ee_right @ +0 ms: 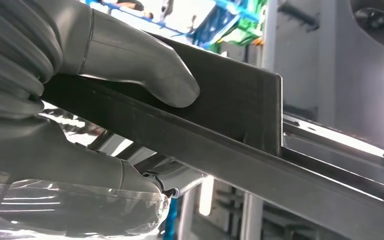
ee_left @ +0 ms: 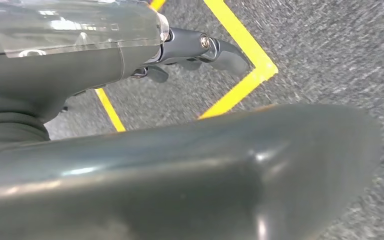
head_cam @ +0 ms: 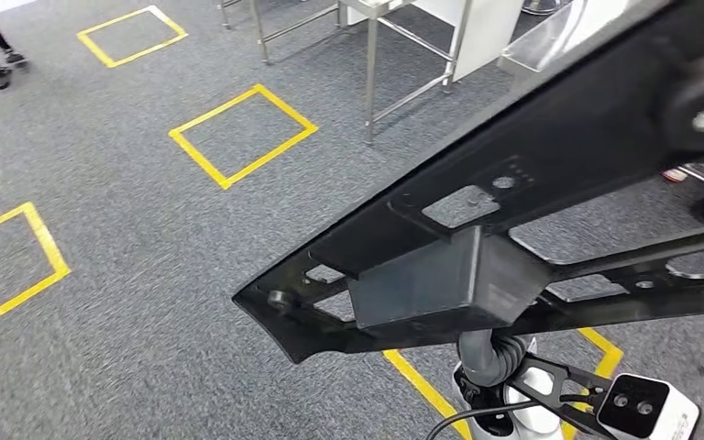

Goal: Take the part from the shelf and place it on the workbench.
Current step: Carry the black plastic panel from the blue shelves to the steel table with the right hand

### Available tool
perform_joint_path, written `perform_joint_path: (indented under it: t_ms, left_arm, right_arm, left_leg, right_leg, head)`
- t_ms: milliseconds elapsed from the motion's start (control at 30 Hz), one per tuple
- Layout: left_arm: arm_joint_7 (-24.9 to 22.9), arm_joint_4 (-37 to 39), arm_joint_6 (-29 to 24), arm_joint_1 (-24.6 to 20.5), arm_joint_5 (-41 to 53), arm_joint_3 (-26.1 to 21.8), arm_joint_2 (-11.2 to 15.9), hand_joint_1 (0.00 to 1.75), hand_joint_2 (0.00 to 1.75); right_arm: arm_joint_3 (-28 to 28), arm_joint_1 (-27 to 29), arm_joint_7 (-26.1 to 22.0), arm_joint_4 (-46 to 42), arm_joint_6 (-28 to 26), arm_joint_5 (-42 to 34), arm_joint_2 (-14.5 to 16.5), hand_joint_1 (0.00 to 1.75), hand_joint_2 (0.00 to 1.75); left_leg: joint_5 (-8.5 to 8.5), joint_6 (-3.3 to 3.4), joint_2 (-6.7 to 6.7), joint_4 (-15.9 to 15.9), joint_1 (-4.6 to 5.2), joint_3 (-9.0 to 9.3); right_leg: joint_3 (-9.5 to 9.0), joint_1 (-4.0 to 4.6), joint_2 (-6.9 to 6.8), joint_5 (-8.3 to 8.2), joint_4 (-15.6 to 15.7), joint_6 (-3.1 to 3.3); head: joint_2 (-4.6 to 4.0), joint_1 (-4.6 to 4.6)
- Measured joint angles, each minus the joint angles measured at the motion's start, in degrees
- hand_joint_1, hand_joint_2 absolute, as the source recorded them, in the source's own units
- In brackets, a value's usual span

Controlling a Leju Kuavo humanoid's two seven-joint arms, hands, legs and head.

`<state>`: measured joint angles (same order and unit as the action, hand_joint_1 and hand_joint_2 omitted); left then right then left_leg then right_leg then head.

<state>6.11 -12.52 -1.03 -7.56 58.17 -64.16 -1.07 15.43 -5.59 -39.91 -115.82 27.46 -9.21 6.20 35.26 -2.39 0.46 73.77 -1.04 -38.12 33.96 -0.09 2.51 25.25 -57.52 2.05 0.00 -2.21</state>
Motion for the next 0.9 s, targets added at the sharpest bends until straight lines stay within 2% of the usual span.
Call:
perform_joint_path:
  t_ms: [33,67,100,133,167,200,233,267,300,367,400,433,467,500,533,567,600,633,667,700,733,800,833,867,900]
  left_arm:
    - [-0.1,0.0,0.0,0.1,0.0,0.0,0.1,0.0,0.0]
    - [-0.2,0.0,0.0,0.1,0.0,0.0,0.2,0.0,0.0]
    - [-0.3,0.0,0.0,0.1,0.0,0.0,0.3,0.0,0.0]
    - [-0.3,0.0,0.0,0.1,0.0,0.1,0.4,0.0,0.0]
    - [-0.4,0.0,0.0,0.0,0.0,0.1,0.5,0.0,0.0]
    - [-0.5,0.0,0.1,0.0,0.0,0.1,0.5,0.0,0.0]
    - [-0.5,0.0,0.1,-0.1,0.0,0.1,0.6,0.0,0.0]
    - [-0.6,0.0,0.2,-0.2,0.0,0.1,0.6,0.0,0.0]
    - [-0.6,0.0,0.3,-0.4,0.0,0.1,0.6,0.0,0.0]
    - [-0.6,0.0,0.6,-0.7,0.1,0.1,0.5,0.0,0.0]
    - [-0.5,0.0,0.7,-0.8,0.1,0.1,0.4,0.0,0.0]
    - [-0.5,0.0,0.7,-0.8,0.2,0.1,0.4,0.0,0.0]
    - [-0.5,0.0,0.7,-0.9,0.3,0.2,0.3,0.0,0.0]
    - [-0.5,0.0,0.8,-1.0,0.5,0.2,0.2,0.0,0.0]
    - [-0.6,0.0,0.8,-1.2,0.6,0.3,0.1,0.0,0.0]
    - [-0.6,0.0,0.9,-1.5,0.8,0.5,-0.1,0.0,0.0]
    - [-0.7,0.0,0.9,-1.8,0.8,0.7,-0.3,0.0,0.0]
    - [-0.7,0.0,1.0,-2.2,0.9,0.9,-0.5,0.0,0.0]
    - [-0.7,0.0,1.0,-2.5,0.8,1.0,-0.7,0.0,0.0]
    - [-0.7,0.0,1.1,-2.7,0.6,1.1,-0.8,0.0,0.0]
    - [-0.7,0.0,1.1,-2.8,0.4,1.1,-0.8,0.0,0.0]
    - [-0.4,0.0,1.3,-2.8,-0.4,1.1,-0.9,0.0,0.0]
    - [-0.2,0.0,1.5,-2.7,-0.9,1.0,-0.9,0.0,0.0]
    - [0.1,0.0,1.7,-2.6,-1.4,0.9,-0.9,0.0,0.0]
    - [0.4,0.0,1.9,-2.3,-1.9,0.7,-0.9,0.0,0.0]
  right_arm:
    - [-0.2,0.3,0.0,0.0,0.3,0.0,0.0,1.75,1.75]
    - [-0.5,0.5,0.0,0.0,0.6,0.0,0.0,1.75,1.75]
    - [-0.7,0.6,0.0,0.0,1.0,0.0,0.1,1.75,1.75]
    - [-0.9,0.7,0.0,0.0,1.3,0.0,0.2,1.75,1.75]
    - [-1.2,0.7,0.0,0.0,1.8,0.0,0.4,1.75,1.75]
    - [-1.5,0.8,0.0,0.0,2.4,0.2,0.6,1.75,1.75]
    - [-1.8,0.9,0.0,0.0,2.9,0.4,0.8,1.75,1.75]
    - [-2.2,1.0,0.0,0.0,3.3,0.6,0.9,1.75,1.75]
    - [-2.6,1.1,0.0,0.0,3.7,0.8,1.0,1.75,1.75]
    - [-3.3,0.9,0.0,0.1,4.3,1.3,1.2,1.75,1.75]
    - [-3.5,0.9,0.0,0.1,4.5,1.6,1.3,1.75,1.75]
    - [-3.8,0.8,0.0,0.1,4.6,1.9,1.4,1.75,1.75]
    - [-4.1,0.8,0.0,0.1,4.6,2.1,1.4,1.75,1.75]
    - [-4.3,0.9,0.0,0.1,4.6,2.3,1.4,1.75,1.75]
    - [-4.6,0.9,0.0,0.1,4.6,2.5,1.4,1.75,1.75]
    - [-4.8,0.9,0.0,0.0,4.6,2.7,1.4,1.75,1.75]
    - [-4.9,0.8,0.0,0.0,4.5,2.8,1.4,1.75,1.75]
    - [-5.1,0.8,0.0,-0.1,4.5,3.0,1.4,1.75,1.75]
    - [-5.1,0.8,0.0,-0.1,4.5,3.1,1.5,1.75,1.75]
    - [-5.2,0.7,0.0,-0.2,4.5,3.1,1.5,1.75,1.75]
    - [-5.2,0.6,0.0,-0.2,4.3,3.2,1.5,1.75,1.75]
    - [-5.0,0.3,0.0,-0.3,3.5,3.3,1.6,1.75,1.75]
    - [-4.7,0.1,0.0,-0.3,2.8,3.4,1.6,1.75,1.75]
    - [-4.3,-0.3,0.0,-0.2,2.1,3.5,1.6,1.75,1.75]
    - [-3.7,-0.7,0.0,-0.2,1.5,3.5,1.5,1.75,1.75]
  left_leg:
    - [-1.36,0.1,-0.11,-1.0,0.0,0.11]
    - [-3.6,0.26,-0.47,-4.2,-0.01,1.29]
    - [-5.91,0.49,-1.5,-8.5,-0.04,3.0]
    - [-7.5,0.72,-2.98,-12.3,-0.12,4.6]
    - [-8.38,0.91,-4.23,-15.0,-0.14,5.76]
    - [-8.51,1.11,-5.1,-16.2,-0.1,6.28]
    - [-8.39,1.31,-5.17,-16.4,-0.01,6.42]
    - [-8.54,1.6,-4.57,-16.6,-0.02,6.49]
    - [-8.73,1.98,-3.92,-16.9,-0.07,6.6]
    - [-9.12,2.74,-2.42,-17.6,-0.25,6.84]
    - [-9.17,2.96,-1.62,-17.7,-0.14,6.92]
    - [-9.14,3.09,-0.82,-17.7,-0.06,6.91]
    - [-9.09,3.12,0.0,-17.7,0.02,6.9]
    - [-9.02,3.11,0.78,-17.7,0.05,6.91]
    - [-8.95,3.06,1.5,-17.7,0.05,6.95]
    - [-8.86,2.98,2.13,-17.7,0.05,7.04]
    - [-8.72,2.84,2.68,-17.6,0.05,7.2]
    - [-8.55,2.64,3.13,-17.6,0.11,7.38]
    - [-8.33,2.35,3.54,-17.5,0.24,7.54]
    - [-8.12,2.04,3.92,-17.4,0.37,7.68]
    - [-7.95,1.69,4.38,-17.4,0.49,7.82]
    - [-7.62,1.0,5.34,-17.4,0.46,8.16]
    - [-7.19,0.65,5.07,-17.0,0.35,8.24]
    - [-6.27,0.38,4.16,-15.8,0.24,7.88]
    - [-4.75,0.17,2.86,-13.3,0.13,6.84]
  right_leg:
    - [-0.07,0.04,0.78,0.02,-0.1,-0.02]
    - [-0.16,0.05,1.52,0.06,-0.1,-0.08]
    - [-0.23,0.0,2.2,0.13,-0.2,-0.18]
    - [-0.18,0.04,2.83,0.18,-0.4,-0.38]
    - [-0.02,-0.04,3.43,0.17,-0.5,-0.65]
    - [0.21,-0.17,3.99,0.11,-0.6,-1.01]
    - [0.44,-0.28,4.61,-0.01,-0.5,-1.45]
    - [0.58,-0.4,5.21,-0.15,-0.4,-1.91]
    - [0.75,-0.36,4.92,-0.04,-0.6,-2.27]
    - [2.27,-0.14,2.13,1.86,-3.6,-2.74]
    - [3.87,-0.14,0.16,3.66,-6.8,-2.83]
    - [5.93,-0.2,-1.13,5.65,-11.0,-2.95]
    - [7.87,-0.27,-1.75,7.16,-14.9,-3.07]
    - [9.16,-0.34,-2.04,7.83,-17.4,-3.17]
    - [9.39,-0.42,-2.2,7.41,-17.9,-3.26]
    - [8.31,-0.49,-2.45,5.96,-15.9,-3.29]
    - [6.15,-0.54,-3.02,3.91,-11.9,-3.26]
    - [3.65,-0.47,-4.29,2.19,-7.2,-3.12]
    - [1.61,-0.29,-5.31,0.95,-3.4,-2.84]
    - [0.38,-0.1,-6.01,0.4,-1.1,-2.51]
    - [0.01,0.13,-6.2,0.45,-0.2,-2.16]
    - [0.04,0.2,-4.83,0.35,-0.2,-1.43]
    - [-0.07,0.12,-4.23,0.27,0.0,-1.1]
    - [-0.2,-0.02,-3.69,0.16,0.1,-0.73]
    - [-0.32,-0.16,-3.11,0.09,0.3,-0.42]
  head:
    - [0.0,0.0]
    - [0.0,0.0]
    - [0.0,0.0]
    - [0.0,0.0]
    - [0.0,-0.01]
    - [0.0,-0.01]
    - [0.0,-0.01]
    - [0.0,-0.01]
    - [0.0,0.0]
    - [0.0,0.01]
    - [0.0,0.01]
    - [0.0,0.01]
    - [0.0,0.01]
    - [0.0,0.01]
    - [0.0,0.01]
    - [0.0,0.01]
    - [0.0,0.01]
    - [0.0,0.01]
    - [0.0,0.01]
    - [0.0,0.01]
    - [0.0,0.0]
    - [0.0,0.0]
    - [0.0,0.0]
    - [0.0,-0.01]
    - [0.0,-0.01]
